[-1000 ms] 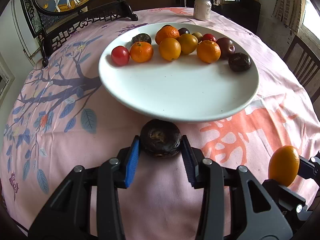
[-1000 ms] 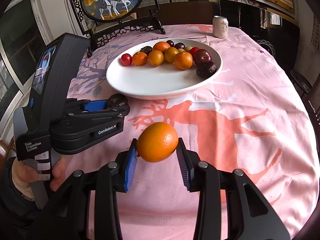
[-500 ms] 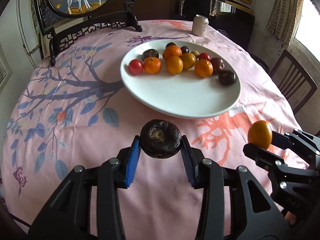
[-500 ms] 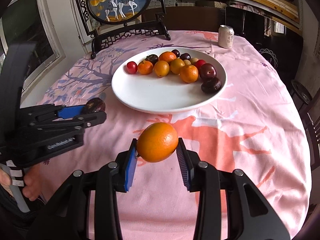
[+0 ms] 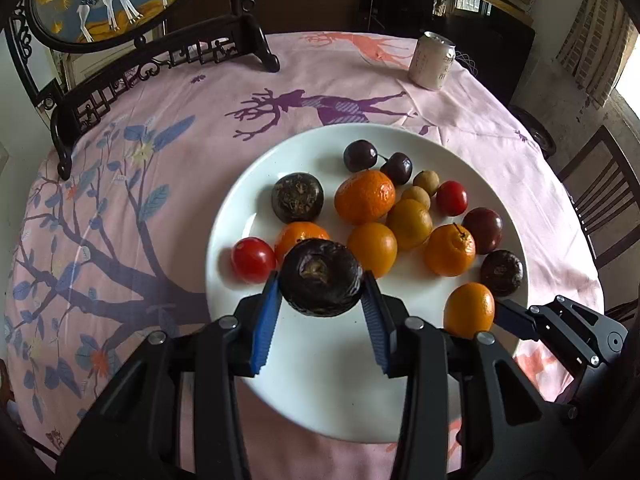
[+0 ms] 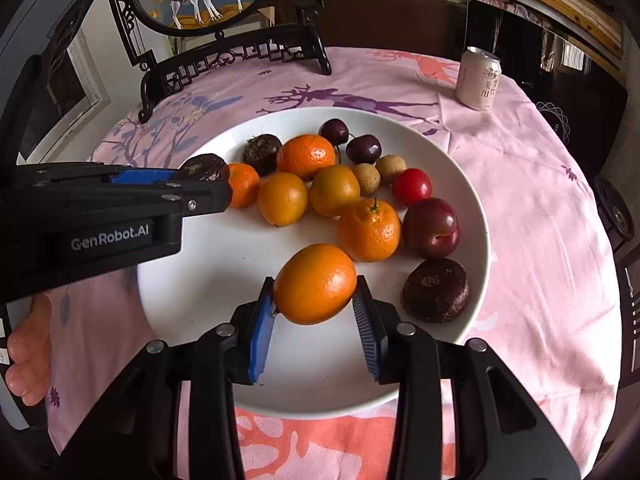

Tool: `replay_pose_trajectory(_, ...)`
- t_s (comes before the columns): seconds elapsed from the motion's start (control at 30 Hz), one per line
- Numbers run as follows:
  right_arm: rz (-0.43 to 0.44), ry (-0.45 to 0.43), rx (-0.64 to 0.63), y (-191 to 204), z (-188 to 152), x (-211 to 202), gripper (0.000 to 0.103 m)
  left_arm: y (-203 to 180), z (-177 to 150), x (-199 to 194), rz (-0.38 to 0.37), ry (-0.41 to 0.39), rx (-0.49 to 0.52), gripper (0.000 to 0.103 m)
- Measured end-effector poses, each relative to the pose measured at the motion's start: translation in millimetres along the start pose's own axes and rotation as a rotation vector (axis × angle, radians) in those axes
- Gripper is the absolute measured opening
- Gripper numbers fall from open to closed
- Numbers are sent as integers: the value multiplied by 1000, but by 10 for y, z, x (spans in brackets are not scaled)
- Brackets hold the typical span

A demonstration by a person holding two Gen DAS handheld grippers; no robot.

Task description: Organize fruits

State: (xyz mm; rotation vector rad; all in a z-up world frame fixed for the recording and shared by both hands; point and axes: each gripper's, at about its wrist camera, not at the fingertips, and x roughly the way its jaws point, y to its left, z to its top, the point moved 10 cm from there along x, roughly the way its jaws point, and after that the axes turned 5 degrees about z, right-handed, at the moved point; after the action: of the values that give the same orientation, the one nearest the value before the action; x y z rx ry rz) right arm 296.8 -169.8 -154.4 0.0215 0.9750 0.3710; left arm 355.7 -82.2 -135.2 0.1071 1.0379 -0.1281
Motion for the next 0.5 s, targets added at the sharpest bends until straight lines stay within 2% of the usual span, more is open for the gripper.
replay_pose_trajectory(0.13,-9,4,-3,-36,3,64,39,17,-24,103,-11,24,-13,43)
replay_pose_trajectory(0.2,-30,-9,-14,-35,25,8,52,60,-12,45,-12,15,-23,55)
replay_pose_trajectory(0.23,-48,-22,-21,-31,35,-65,57,88,1,-34,-12,-4,-27,67)
replay_pose_trajectory(0.3,-84,-53,-50,-2,40,-265,57,169,16,-271,-1,-64,-37,76)
replay_pose_trajectory(0.33,-108,-70,-64,17,21,-394,58,204,1,-403,6,-92,-40,86)
replay_pose_trajectory(0.37,-128,-88,-71,37,-17,-521,64,242,-35,-537,17,-121,-46,93)
replay_pose_trajectory(0.4,-140,-107,-74,70,-71,-650,69,275,-92,-677,31,-154,-52,94)
replay_pose_trajectory(0.47,-144,-153,-67,165,-211,-883,97,292,-271,-911,53,-208,-49,101)
replay_pose_trajectory(0.5,-153,-178,-66,218,-288,-987,101,296,-371,-992,64,-222,-48,101)
